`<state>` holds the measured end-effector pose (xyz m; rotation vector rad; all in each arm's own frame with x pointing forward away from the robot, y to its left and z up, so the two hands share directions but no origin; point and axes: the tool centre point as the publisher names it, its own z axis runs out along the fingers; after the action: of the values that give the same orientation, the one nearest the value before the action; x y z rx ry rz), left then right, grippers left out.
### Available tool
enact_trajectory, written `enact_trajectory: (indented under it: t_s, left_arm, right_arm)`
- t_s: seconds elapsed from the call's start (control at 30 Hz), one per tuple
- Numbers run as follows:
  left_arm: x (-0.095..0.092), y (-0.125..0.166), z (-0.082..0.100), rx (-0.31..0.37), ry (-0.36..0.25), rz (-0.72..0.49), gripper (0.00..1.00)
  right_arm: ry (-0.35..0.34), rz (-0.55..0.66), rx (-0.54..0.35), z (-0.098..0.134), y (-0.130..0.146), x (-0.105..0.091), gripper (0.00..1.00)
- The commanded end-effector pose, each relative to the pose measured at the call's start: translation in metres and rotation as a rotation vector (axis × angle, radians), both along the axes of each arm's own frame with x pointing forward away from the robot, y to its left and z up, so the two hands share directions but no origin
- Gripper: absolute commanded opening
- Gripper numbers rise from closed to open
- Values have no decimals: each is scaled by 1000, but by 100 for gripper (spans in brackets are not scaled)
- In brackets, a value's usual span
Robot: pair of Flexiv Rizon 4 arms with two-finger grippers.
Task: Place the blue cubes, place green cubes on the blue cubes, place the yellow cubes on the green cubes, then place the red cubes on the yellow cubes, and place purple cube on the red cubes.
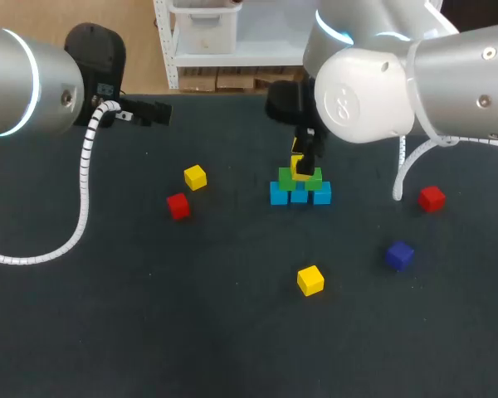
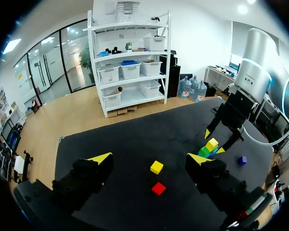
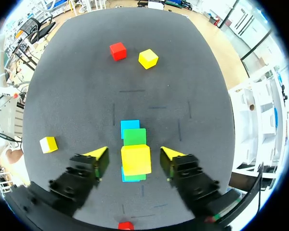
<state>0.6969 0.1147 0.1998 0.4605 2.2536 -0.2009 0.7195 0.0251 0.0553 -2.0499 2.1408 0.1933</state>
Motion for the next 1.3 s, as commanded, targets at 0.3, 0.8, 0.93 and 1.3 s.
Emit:
enact_trajectory:
  t_s: [0.3, 0.8, 0.93, 1.3]
  left_arm:
    - [0, 1, 0, -2, 1, -2, 100]
    - [0, 1, 0, -2, 1, -2, 100]
    - [0, 1, 0, -2, 1, -2, 100]
    - [0, 1, 0, -2, 1, -2, 100]
  right_arm:
    - [-20, -33, 20, 17, -10, -12, 100]
    - [-39, 47, 67, 37, -28, -101, 100]
    - [-34, 73, 67, 31, -23, -124, 100]
    - [-7, 166, 45, 13, -8, -170, 100]
